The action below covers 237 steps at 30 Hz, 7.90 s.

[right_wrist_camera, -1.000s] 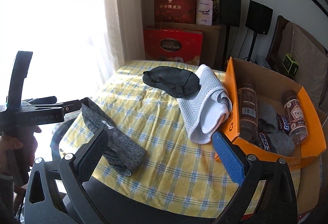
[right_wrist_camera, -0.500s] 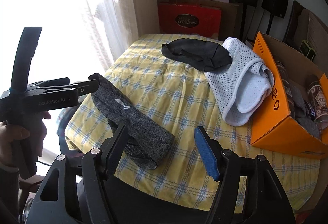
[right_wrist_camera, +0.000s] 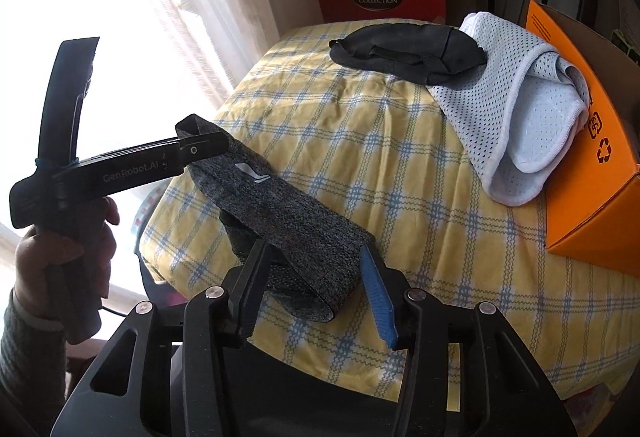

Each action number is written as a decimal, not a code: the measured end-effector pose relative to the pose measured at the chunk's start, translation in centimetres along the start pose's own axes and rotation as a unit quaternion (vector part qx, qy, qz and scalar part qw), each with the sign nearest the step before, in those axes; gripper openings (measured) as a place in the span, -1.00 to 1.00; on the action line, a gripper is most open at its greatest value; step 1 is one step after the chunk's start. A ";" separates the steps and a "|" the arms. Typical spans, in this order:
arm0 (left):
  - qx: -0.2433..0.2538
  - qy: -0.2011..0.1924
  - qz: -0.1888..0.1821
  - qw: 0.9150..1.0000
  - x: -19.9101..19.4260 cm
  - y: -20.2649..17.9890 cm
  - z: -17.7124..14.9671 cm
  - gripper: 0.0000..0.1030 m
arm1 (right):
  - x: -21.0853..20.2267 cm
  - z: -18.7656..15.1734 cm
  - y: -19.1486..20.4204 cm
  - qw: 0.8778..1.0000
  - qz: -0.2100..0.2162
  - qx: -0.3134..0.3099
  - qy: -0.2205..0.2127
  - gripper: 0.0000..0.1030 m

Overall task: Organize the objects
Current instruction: 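Grasp the grey knit sock with the left tool while the right tool grasps its other end, then carry the grey knit sock over into the box with both tools, then open both grippers to drop the grey sock into the box, then withdraw both tools from the box toward the black eye mask, then grasp the black eye mask with the right tool while the left tool grasps it too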

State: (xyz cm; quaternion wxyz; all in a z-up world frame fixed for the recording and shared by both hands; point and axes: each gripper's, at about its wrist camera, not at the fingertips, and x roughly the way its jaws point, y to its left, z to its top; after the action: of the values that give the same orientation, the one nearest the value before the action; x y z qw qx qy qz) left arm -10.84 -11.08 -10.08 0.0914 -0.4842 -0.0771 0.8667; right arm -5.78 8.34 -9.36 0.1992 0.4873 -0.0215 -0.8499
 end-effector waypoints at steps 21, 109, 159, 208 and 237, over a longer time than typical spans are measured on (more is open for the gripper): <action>-0.020 -0.019 -0.049 0.998 -1.9 -0.9 -0.4 -0.86 | 0.0 -0.7 -1.3 0.999 0.016 0.033 -0.006 -0.22; 0.167 0.010 -0.168 0.972 5.5 -37.6 9.7 0.13 | -16.2 -0.4 -25.9 0.962 -0.185 0.164 -0.120 -0.50; 0.147 -0.078 -0.054 0.985 -5.8 -20.4 5.3 1.00 | -15.8 5.4 -13.0 0.972 -0.155 0.083 -0.158 0.99; 0.035 0.021 -0.056 0.998 6.2 -8.4 10.1 0.44 | 5.5 23.1 -10.9 0.999 -0.034 0.009 0.031 -0.19; 0.048 0.058 -0.117 0.990 7.8 -10.0 7.5 0.03 | 4.5 20.5 -9.1 0.994 0.081 0.033 0.068 -0.60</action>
State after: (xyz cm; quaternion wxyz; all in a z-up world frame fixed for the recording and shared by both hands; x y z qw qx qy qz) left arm -20.39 0.10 -10.45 0.2194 -0.5162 -0.0858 0.8234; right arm -27.77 11.83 -4.38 0.2518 0.5474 -0.0756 -0.7946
